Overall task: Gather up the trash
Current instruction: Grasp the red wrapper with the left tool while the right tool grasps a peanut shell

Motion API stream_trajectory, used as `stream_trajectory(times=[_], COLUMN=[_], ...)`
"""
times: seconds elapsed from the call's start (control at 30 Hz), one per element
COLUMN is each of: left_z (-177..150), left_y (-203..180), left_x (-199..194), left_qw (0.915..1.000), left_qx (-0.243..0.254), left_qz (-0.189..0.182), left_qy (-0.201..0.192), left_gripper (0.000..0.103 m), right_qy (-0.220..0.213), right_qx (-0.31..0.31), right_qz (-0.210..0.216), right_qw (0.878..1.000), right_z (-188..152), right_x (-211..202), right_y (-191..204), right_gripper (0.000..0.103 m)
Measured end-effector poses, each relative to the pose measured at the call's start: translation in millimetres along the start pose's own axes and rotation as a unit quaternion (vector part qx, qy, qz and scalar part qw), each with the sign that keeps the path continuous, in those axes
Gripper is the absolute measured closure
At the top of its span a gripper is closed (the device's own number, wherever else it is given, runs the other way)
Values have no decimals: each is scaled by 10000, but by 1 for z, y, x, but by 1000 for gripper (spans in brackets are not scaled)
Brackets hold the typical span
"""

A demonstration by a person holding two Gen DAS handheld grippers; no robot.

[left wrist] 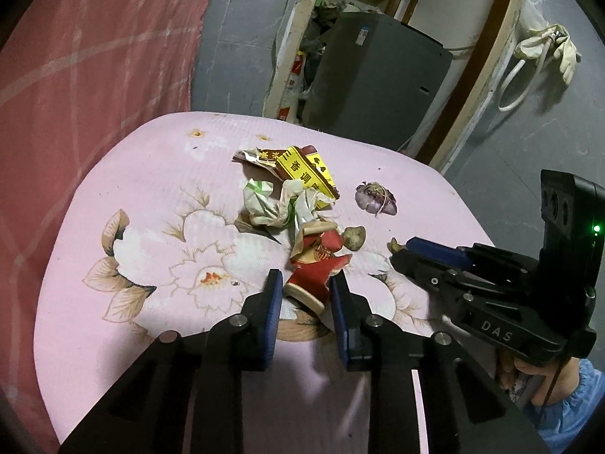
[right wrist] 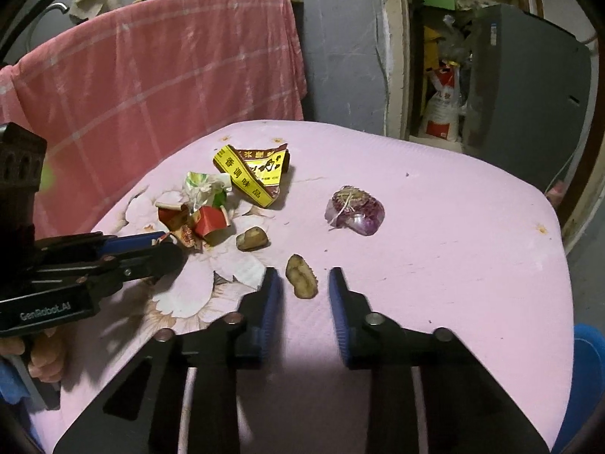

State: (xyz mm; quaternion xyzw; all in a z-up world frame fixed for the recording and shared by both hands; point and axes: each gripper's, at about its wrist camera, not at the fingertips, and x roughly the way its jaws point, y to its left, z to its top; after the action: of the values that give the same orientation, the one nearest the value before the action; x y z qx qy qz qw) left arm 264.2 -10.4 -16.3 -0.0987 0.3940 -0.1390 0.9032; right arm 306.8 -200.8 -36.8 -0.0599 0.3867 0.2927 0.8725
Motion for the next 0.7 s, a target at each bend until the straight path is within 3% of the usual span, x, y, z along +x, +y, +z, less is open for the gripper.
stream_trajectory(times=[0.33,0.7], left_z=[-6,-19], left_y=[-4,-21], left_x=[-11,-39], left_qw=[9998,9975], left_qx=[-27,66], left_qz=[42,46], left_qy=[-185,-700], left_gripper=[84,84], right_qy=[-123,-760], right_qx=[88,415], right_qz=[-25,-89], right_qw=[9999,9962], right_z=[-4,-21], right_x=[-4,-42], right_y=[1,-3], right_gripper=[92,93])
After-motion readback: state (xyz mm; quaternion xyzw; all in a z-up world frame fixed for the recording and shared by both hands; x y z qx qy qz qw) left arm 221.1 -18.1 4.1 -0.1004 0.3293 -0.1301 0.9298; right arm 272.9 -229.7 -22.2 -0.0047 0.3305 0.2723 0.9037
